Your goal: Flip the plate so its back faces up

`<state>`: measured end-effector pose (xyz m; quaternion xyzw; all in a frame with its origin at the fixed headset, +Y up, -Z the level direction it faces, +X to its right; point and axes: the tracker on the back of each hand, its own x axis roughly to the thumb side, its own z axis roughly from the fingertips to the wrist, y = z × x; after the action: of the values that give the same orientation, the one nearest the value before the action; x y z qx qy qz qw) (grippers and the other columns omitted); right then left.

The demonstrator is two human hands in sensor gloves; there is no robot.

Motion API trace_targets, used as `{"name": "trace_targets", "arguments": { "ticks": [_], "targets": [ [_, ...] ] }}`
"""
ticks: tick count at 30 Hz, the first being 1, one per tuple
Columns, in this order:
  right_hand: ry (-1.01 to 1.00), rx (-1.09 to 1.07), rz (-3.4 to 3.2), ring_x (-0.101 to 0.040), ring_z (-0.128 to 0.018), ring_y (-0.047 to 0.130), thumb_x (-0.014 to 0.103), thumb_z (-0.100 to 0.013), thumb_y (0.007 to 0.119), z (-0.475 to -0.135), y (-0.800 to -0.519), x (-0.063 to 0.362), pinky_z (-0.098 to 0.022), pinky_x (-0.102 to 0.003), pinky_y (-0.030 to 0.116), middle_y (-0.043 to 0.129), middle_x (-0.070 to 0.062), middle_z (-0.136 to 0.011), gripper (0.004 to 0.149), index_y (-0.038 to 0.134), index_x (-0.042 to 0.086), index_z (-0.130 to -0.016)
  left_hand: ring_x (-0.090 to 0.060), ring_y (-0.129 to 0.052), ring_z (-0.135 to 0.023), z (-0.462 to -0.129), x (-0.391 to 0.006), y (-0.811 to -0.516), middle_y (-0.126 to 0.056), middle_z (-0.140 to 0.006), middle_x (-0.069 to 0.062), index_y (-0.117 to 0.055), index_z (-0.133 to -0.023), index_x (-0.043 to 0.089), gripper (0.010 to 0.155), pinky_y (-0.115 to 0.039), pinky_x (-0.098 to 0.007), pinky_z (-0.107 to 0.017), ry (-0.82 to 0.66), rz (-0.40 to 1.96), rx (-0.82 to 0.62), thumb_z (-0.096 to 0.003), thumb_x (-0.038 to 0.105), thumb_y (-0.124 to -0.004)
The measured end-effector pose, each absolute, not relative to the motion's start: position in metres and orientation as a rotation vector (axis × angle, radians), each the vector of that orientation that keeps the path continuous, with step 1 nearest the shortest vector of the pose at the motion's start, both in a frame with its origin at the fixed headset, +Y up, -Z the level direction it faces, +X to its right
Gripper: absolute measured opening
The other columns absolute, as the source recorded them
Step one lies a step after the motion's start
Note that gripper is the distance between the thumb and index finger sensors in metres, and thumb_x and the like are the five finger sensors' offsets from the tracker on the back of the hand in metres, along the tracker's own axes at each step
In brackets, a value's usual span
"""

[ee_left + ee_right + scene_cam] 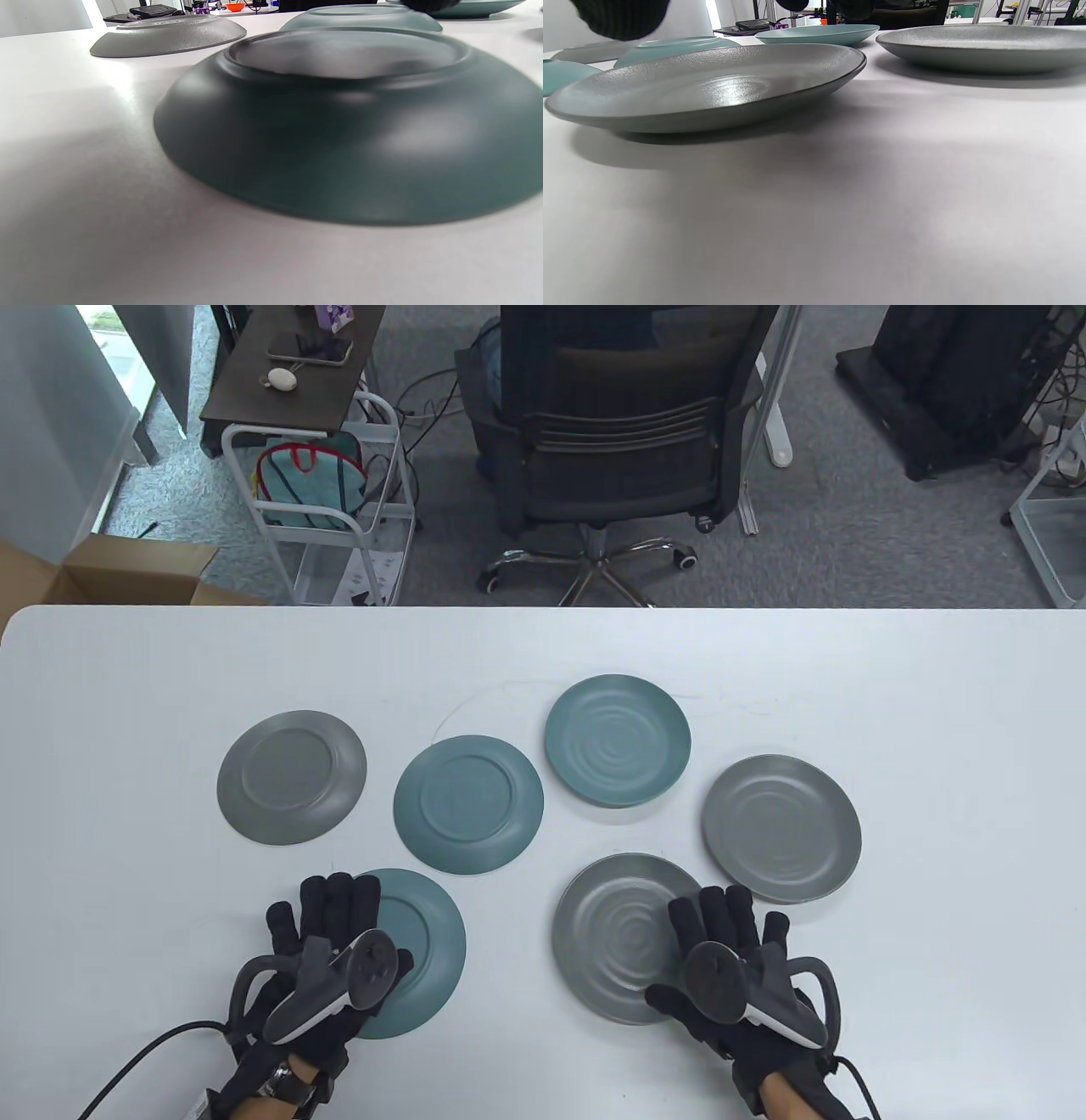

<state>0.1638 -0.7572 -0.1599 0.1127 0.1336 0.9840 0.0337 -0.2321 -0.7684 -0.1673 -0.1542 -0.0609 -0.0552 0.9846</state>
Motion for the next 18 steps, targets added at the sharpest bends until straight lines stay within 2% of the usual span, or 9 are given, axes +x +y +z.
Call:
{"name": "trace_targets", "arguments": {
  "ticks": [5,12,18],
  "targets": [
    [0.406,0.353,3.023,-0.049,-0.108,0.023,0.065,-0.046,0.065,-0.181,-0.744,0.15,-0.072,-0.074,0.026,0.027,-0.024,-0.119,0.092,0.027,0.015,-0.114,-0.05,-0.031,-0.117,-0.168,-0.232,-0.769,-0.025,-0.121,-0.021,-0.017,-0.119,0.015,0.089,-0.029,-0.071,-0.076,-0.131,-0.106,-0.306,-0.0564,0.068,-0.051],
    [0.24,0.272,3.039,-0.049,-0.107,0.045,0.061,-0.047,0.069,-0.232,-0.723,0.113,-0.074,-0.07,0.04,0.044,-0.022,-0.118,0.086,0.035,0.017,-0.113,-0.049,-0.031,-0.117,-0.168,-0.234,-0.768,-0.025,-0.121,-0.021,-0.017,-0.119,0.015,0.089,-0.029,-0.071,-0.076,-0.129,-0.106,-0.294,-0.0565,0.068,-0.051],
    [0.252,0.223,3.066,-0.048,-0.108,0.044,0.06,-0.047,0.07,-0.278,-0.718,0.085,-0.075,-0.069,0.041,0.044,-0.02,-0.118,0.086,0.035,0.018,-0.113,-0.05,-0.031,-0.117,-0.167,-0.235,-0.766,-0.024,-0.121,-0.021,-0.017,-0.119,0.015,0.089,-0.029,-0.071,-0.076,-0.123,-0.108,-0.294,-0.0565,0.068,-0.051]
  ]
}}
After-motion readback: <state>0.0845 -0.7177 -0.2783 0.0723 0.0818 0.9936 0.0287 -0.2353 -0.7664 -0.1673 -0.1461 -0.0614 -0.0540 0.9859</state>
